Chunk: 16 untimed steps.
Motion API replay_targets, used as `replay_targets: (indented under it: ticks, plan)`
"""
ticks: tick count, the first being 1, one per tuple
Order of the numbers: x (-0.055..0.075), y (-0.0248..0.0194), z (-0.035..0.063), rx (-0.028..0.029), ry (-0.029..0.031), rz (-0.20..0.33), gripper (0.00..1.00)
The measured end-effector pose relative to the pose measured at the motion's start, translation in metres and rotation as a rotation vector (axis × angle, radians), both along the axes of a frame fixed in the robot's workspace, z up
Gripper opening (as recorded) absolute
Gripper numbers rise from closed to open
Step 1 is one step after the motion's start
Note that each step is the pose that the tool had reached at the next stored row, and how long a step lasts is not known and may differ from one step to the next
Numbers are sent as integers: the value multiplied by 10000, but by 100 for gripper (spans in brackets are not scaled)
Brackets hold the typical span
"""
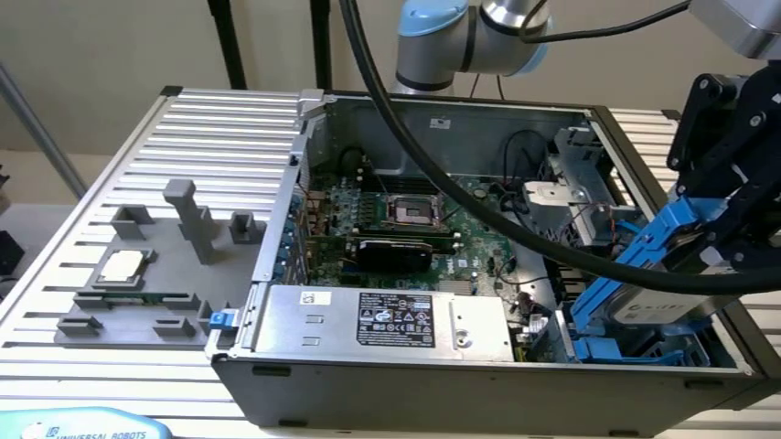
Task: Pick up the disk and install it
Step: 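Insert the disk into the insertion slot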
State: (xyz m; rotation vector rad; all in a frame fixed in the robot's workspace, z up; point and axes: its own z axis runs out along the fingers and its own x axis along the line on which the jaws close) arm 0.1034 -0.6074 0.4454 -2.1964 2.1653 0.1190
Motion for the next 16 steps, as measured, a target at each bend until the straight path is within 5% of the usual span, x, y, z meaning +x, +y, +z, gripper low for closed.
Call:
replay_targets:
  ticks: [4,16]
  plan:
    - [15,14,-14,0,45,0,33]
    - [24,68,-40,-12,47,0,33]
